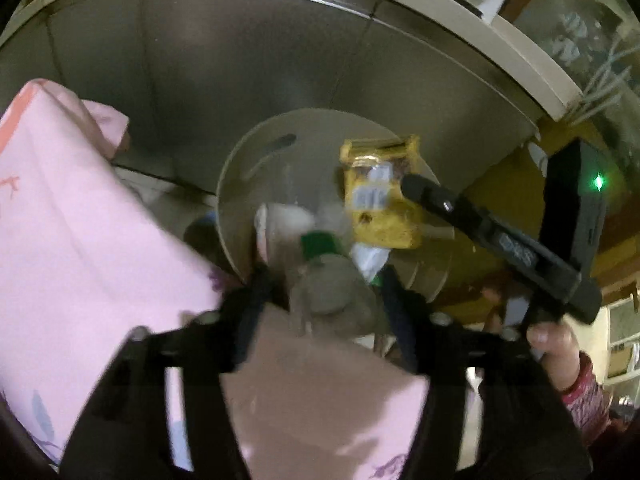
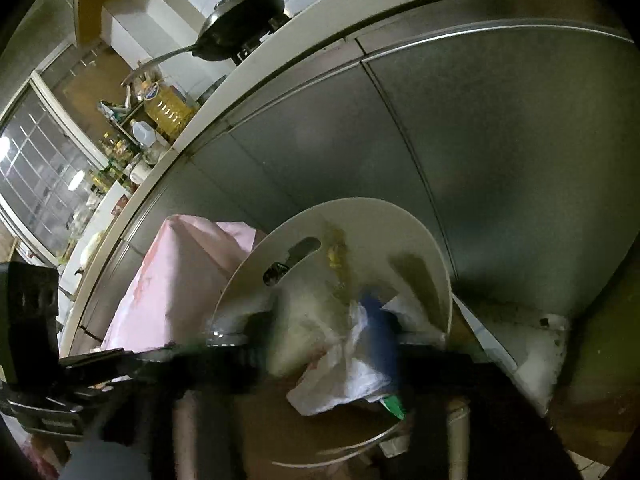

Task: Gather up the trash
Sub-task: 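Carry the bottle and yellow packet to the bin and release both, then swing both grippers back over the table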

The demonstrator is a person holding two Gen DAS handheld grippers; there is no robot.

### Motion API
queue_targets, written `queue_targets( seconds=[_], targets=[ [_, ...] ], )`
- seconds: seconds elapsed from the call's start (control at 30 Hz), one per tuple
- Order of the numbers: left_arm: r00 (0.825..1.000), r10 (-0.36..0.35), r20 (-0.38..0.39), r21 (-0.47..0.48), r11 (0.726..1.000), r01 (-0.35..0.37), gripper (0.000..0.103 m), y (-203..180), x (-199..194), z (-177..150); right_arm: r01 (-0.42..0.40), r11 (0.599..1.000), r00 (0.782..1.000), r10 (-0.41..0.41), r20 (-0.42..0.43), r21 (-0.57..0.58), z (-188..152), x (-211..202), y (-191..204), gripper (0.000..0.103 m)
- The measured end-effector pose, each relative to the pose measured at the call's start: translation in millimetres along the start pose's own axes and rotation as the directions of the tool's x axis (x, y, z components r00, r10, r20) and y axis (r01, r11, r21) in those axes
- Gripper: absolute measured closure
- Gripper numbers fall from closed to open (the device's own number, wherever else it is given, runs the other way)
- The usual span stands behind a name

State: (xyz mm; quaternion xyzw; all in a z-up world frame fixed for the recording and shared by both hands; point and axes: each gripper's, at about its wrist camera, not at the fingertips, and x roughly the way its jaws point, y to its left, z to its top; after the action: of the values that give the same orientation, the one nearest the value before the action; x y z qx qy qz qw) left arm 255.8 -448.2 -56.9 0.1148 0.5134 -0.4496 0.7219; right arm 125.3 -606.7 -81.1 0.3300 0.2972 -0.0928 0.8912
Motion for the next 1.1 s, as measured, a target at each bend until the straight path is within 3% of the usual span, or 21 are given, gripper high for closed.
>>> queue_targets(
  seconds=[0.03,0.2,0.37,0.63,0.83,0.93,1.07,1.1],
  targets=[
    [1.0,0.006,0.013,-0.003,1.0,-0.006,0.034,-1,-2,2,-0.002,1.0,1.0,0.002,0.016,-0.004,1,-2,-1,0.038],
    [0.996,-0.002,0.094,-0.017,1.0,0.004,0.033,-2,-34,0,-0.017,1.0,0.998,0.018,0.059,-0.015,0,-16,5,0.038],
    [0.978,0.027,0.209,-0.026,0.999,-0.022,0.033,-3,-83,-18,-0.058,0.997,0.994,0.063,0.094,-0.054,-2,-38,30,0.038],
    [0.933,0.205,0.295,-0.049,0.979,-0.199,0.033,5,-140,-93,-0.181,0.981,0.981,0.185,0.058,-0.071,-18,-56,74,0.038],
    [0.902,0.314,0.295,-0.108,0.949,-0.295,0.033,27,-170,-170,-0.246,0.963,0.969,0.243,-0.034,-0.114,-48,-47,121,0.038],
    [0.879,0.378,0.291,-0.149,0.925,-0.348,0.033,46,-191,-213,-0.286,0.947,0.957,0.275,-0.095,-0.144,-64,-38,153,0.038],
    [0.834,0.486,0.261,-0.266,0.867,-0.422,0.032,85,-225,-270,-0.337,0.923,0.935,0.305,-0.182,-0.186,-91,-25,196,0.038],
    [0.816,0.522,0.249,-0.304,0.842,-0.446,0.027,96,-233,-282,-0.346,0.918,0.93,0.308,-0.201,-0.195,-98,-22,205,0.038]
  ],
)
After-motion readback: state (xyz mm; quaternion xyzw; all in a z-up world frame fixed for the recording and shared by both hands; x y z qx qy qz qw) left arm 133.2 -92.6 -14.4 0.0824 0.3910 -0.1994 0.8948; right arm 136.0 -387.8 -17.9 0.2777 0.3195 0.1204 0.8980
